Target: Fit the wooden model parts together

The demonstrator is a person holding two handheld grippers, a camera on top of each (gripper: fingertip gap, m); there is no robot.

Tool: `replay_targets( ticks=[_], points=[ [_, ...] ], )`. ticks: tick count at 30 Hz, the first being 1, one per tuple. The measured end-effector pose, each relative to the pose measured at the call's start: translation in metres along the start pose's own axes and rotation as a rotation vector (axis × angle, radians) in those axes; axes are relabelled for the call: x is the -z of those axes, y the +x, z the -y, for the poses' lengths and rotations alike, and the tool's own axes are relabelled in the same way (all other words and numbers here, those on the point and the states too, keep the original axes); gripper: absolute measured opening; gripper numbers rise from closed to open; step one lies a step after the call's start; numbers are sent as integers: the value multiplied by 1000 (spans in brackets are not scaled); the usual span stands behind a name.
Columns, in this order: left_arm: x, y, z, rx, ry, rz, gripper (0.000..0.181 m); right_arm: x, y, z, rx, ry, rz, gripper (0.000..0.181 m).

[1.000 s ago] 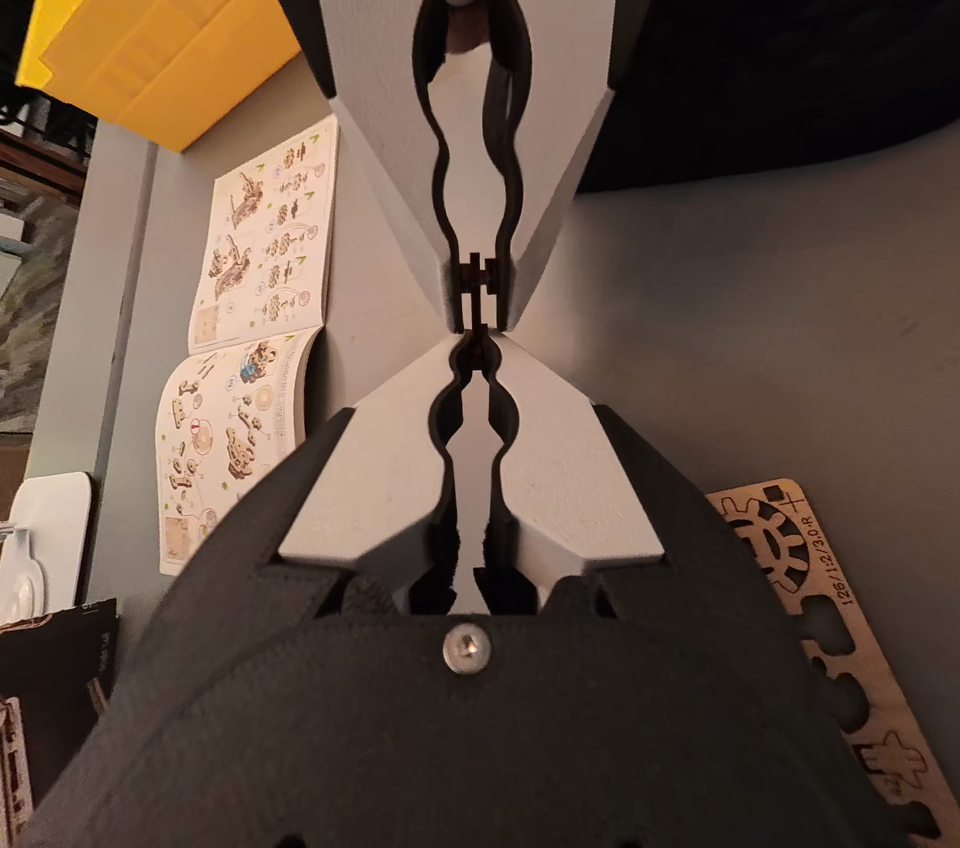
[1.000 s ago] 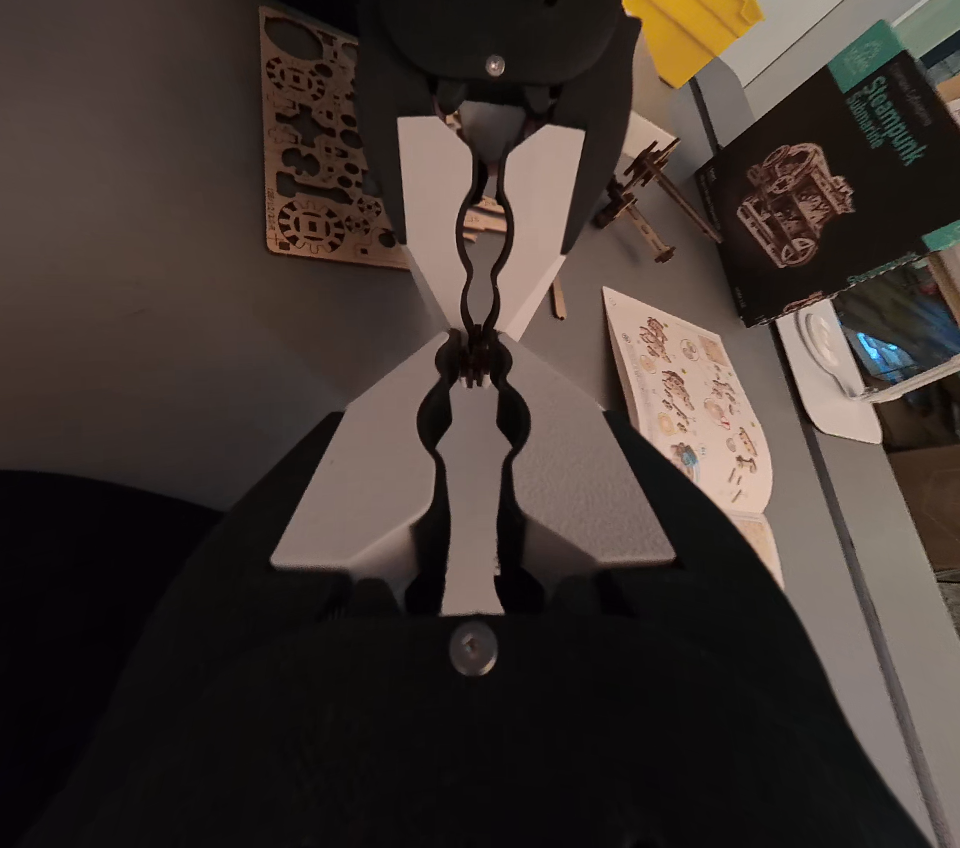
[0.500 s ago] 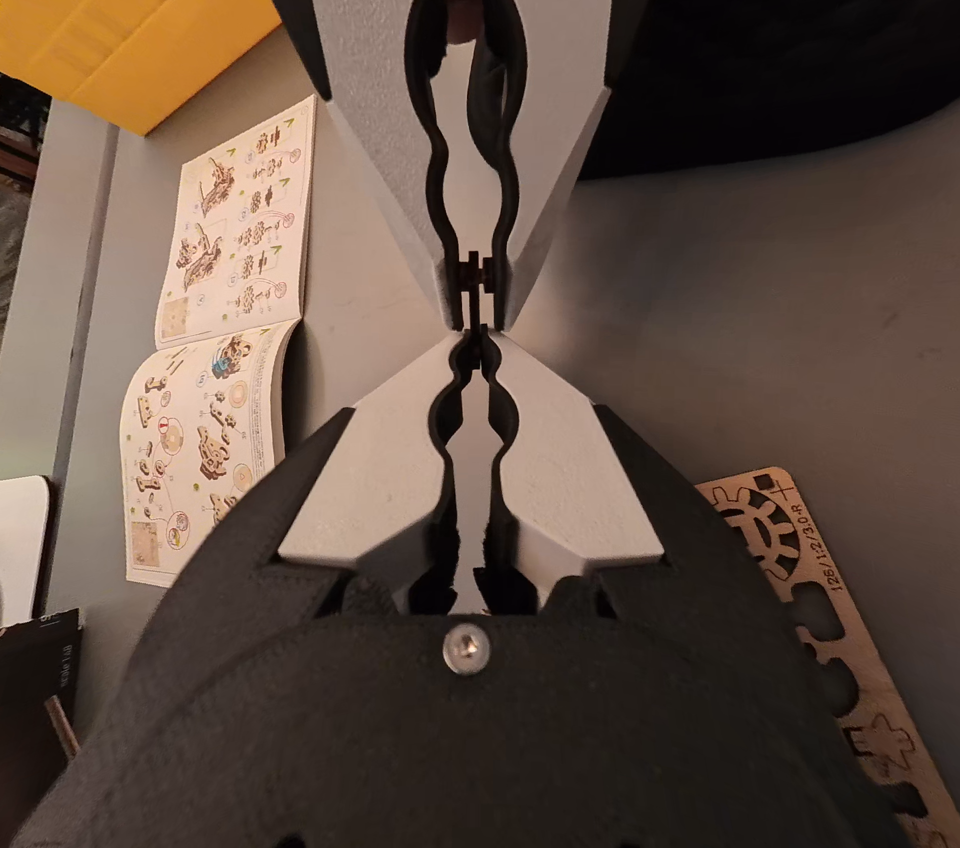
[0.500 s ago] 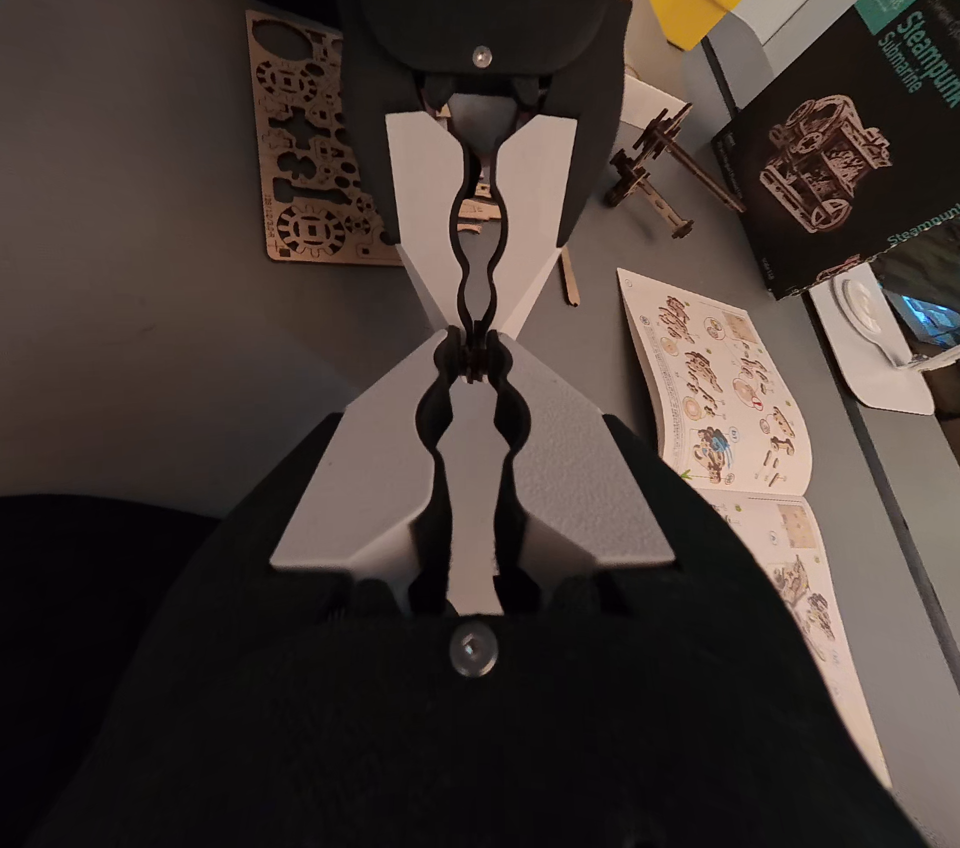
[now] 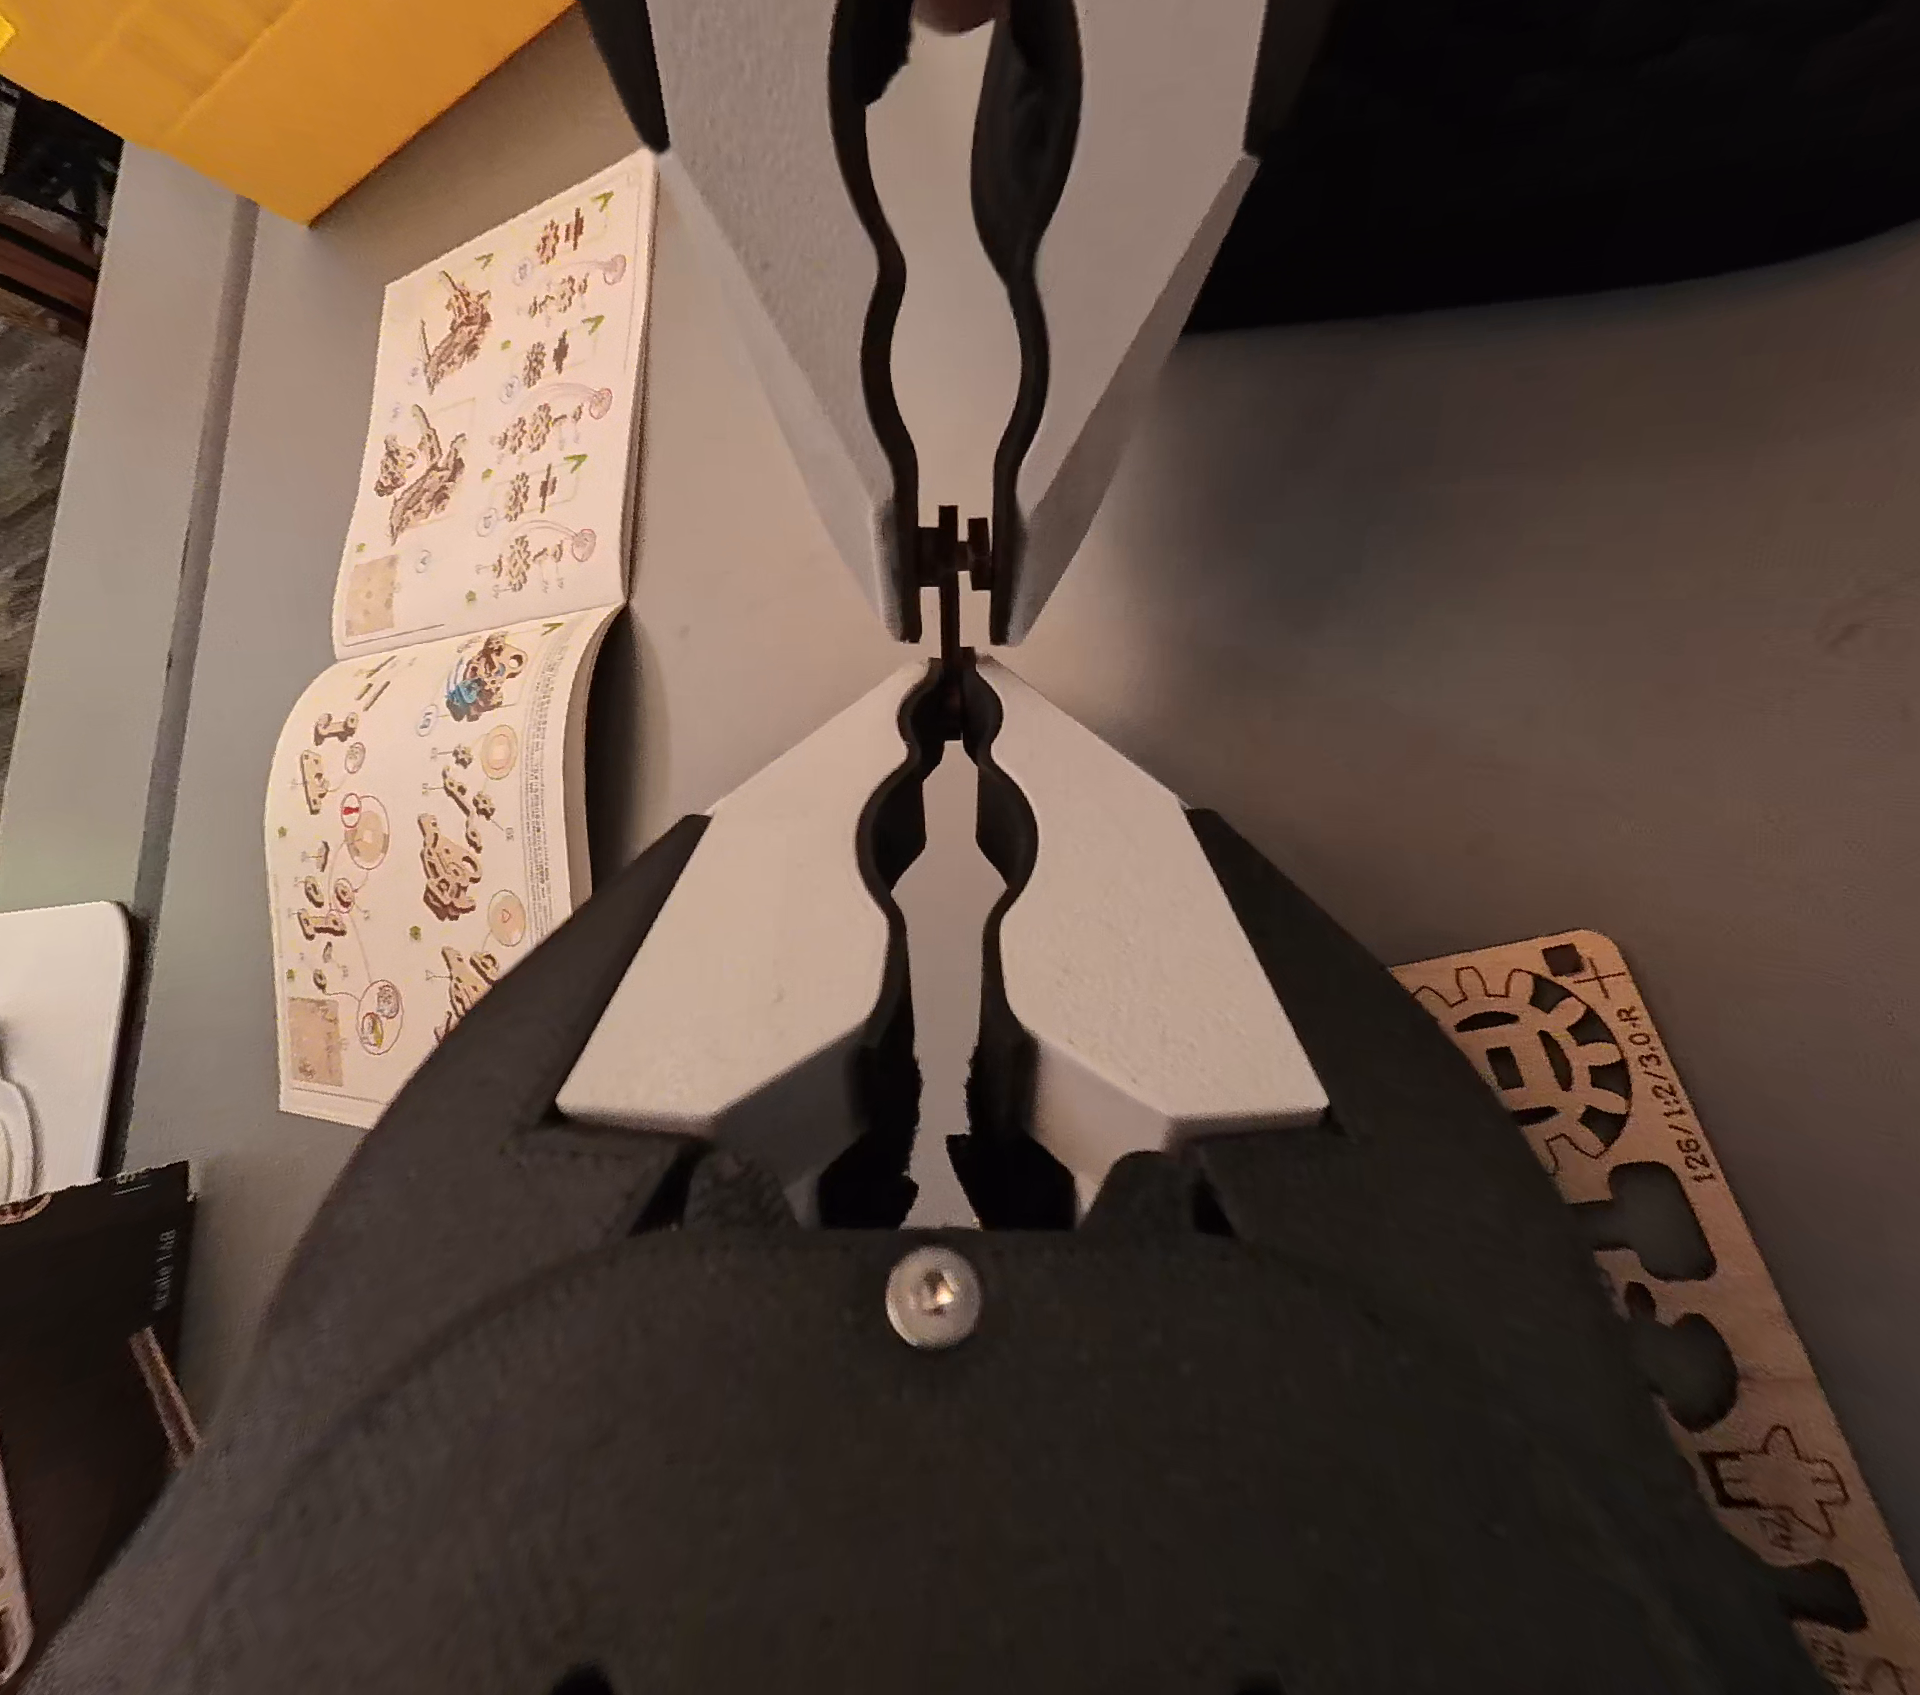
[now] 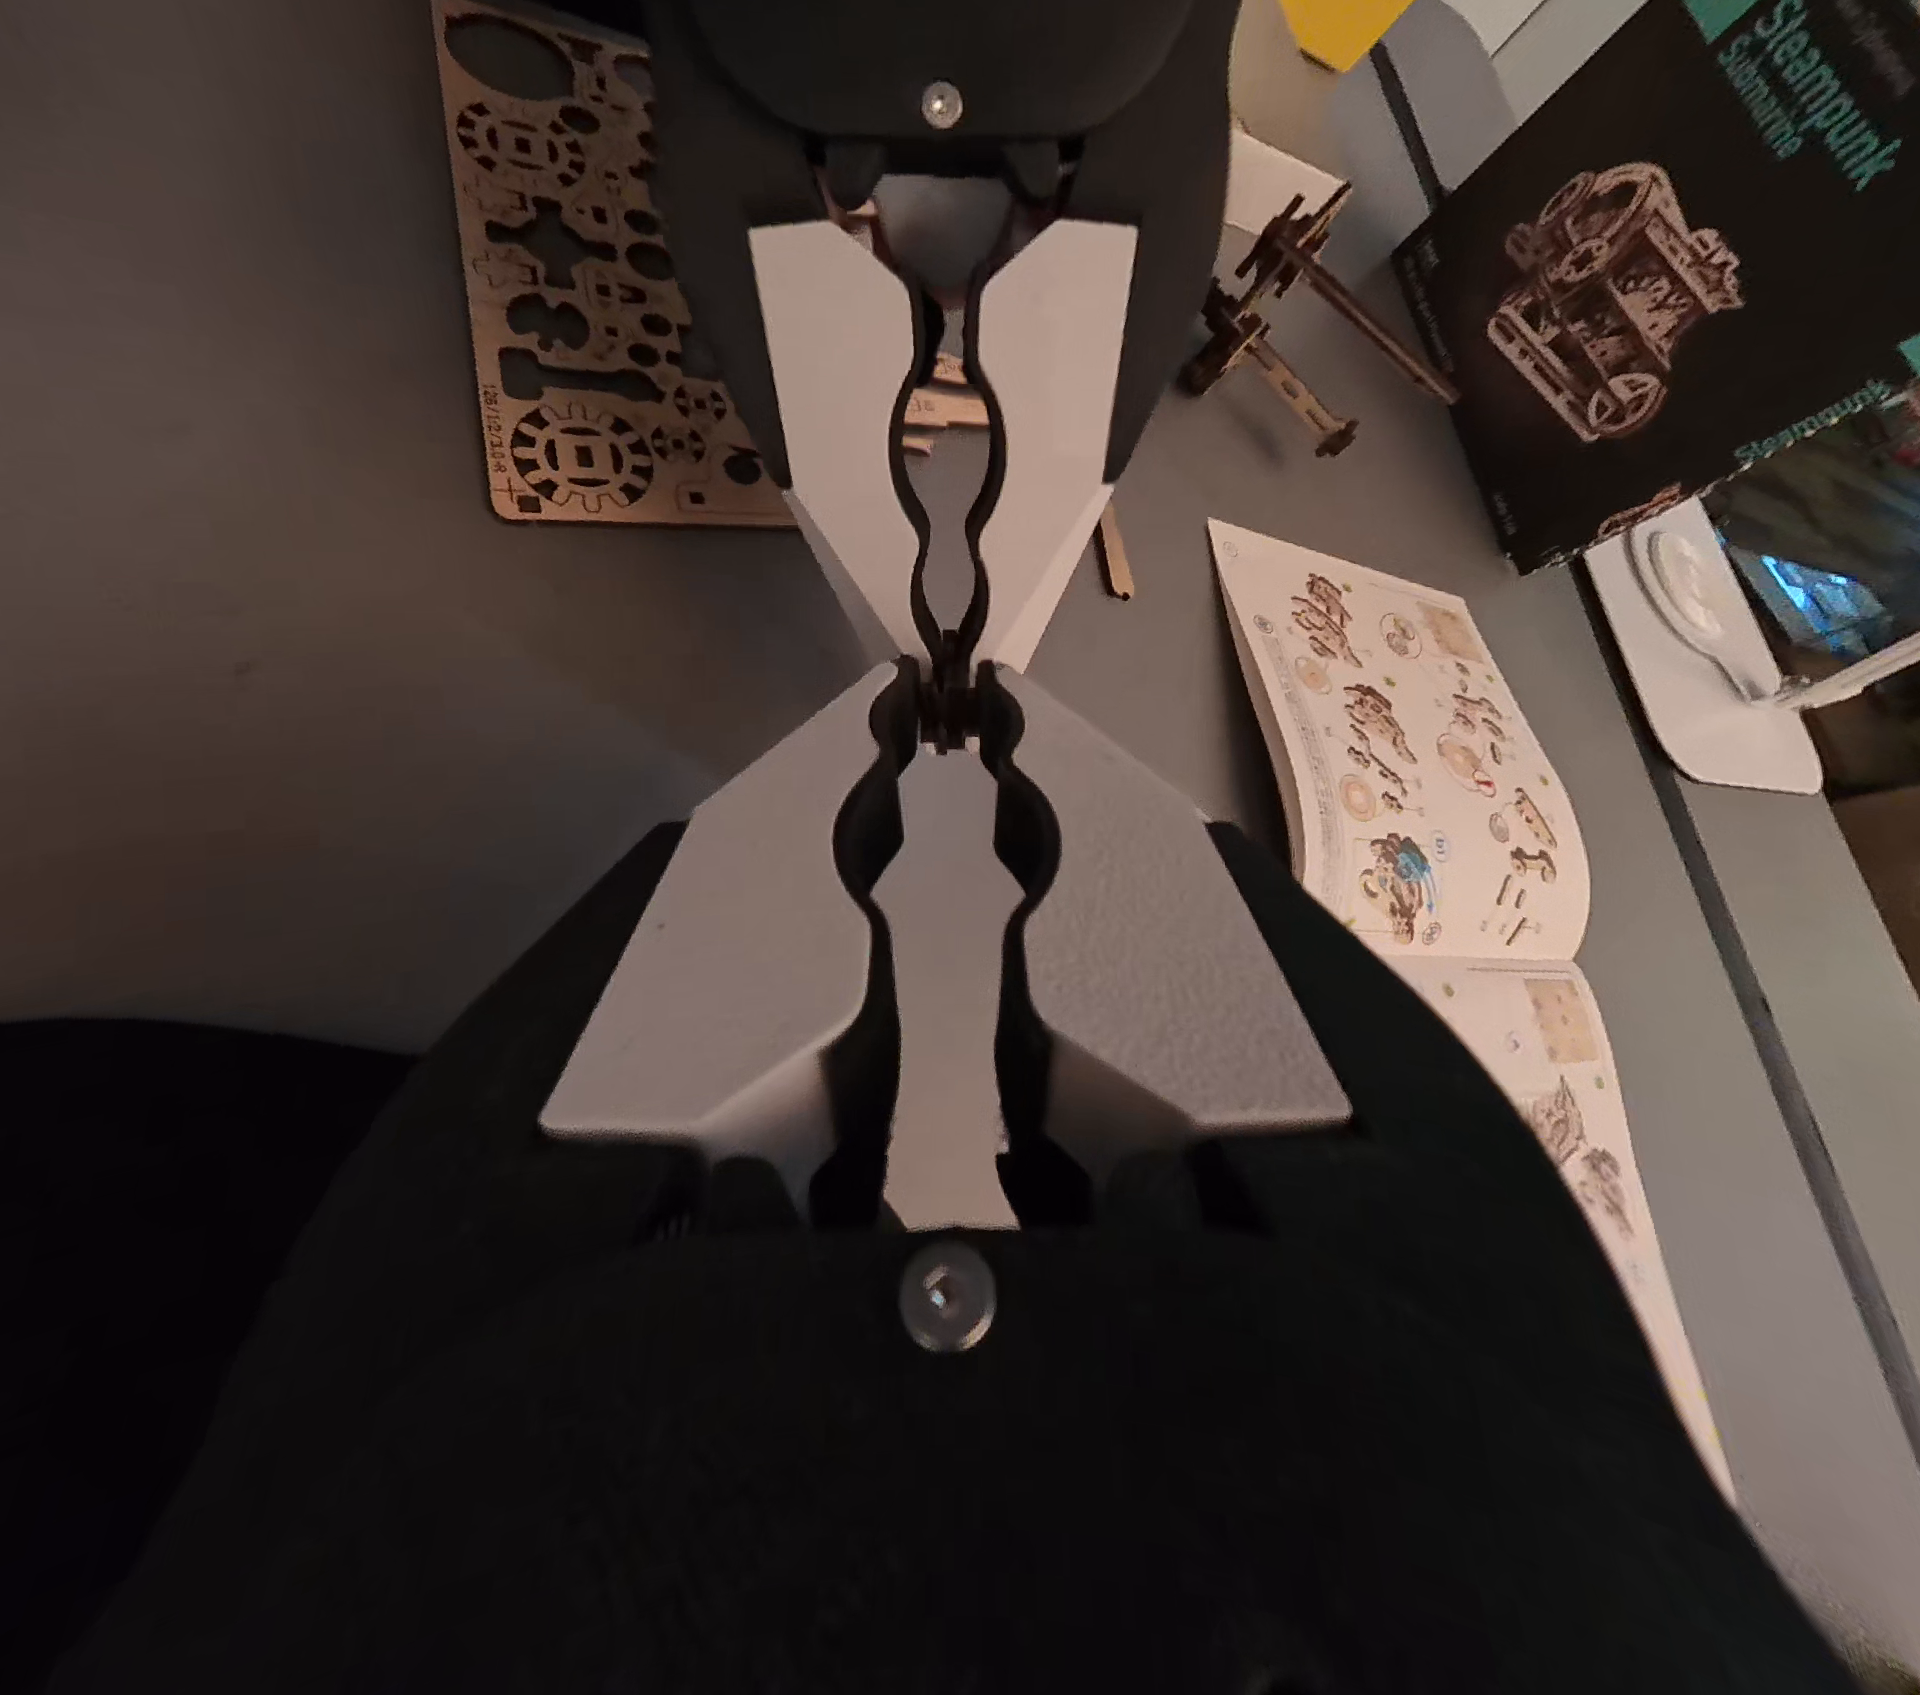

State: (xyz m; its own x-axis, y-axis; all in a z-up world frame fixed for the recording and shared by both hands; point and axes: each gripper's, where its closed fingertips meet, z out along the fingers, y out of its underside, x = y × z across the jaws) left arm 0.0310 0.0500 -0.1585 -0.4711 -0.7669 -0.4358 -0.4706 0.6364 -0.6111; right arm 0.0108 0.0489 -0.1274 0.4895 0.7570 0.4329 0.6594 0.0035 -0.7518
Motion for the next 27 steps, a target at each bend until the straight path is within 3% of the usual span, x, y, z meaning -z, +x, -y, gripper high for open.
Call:
replay_targets(
  ticks=[10, 24, 27],
  points=[
    [-2, 0, -4, 7, -26, -2, 0, -3, 0, -6, 1, -101, -44, 9],
    [-5, 2, -10, 34, -52, -27, 0, -7, -1, -9, -43, -69, 5, 9],
    [-5, 1, -9, 33, -57, -21, 0, -7, 1, -8, 21, -96, -44, 10]
  ],
)
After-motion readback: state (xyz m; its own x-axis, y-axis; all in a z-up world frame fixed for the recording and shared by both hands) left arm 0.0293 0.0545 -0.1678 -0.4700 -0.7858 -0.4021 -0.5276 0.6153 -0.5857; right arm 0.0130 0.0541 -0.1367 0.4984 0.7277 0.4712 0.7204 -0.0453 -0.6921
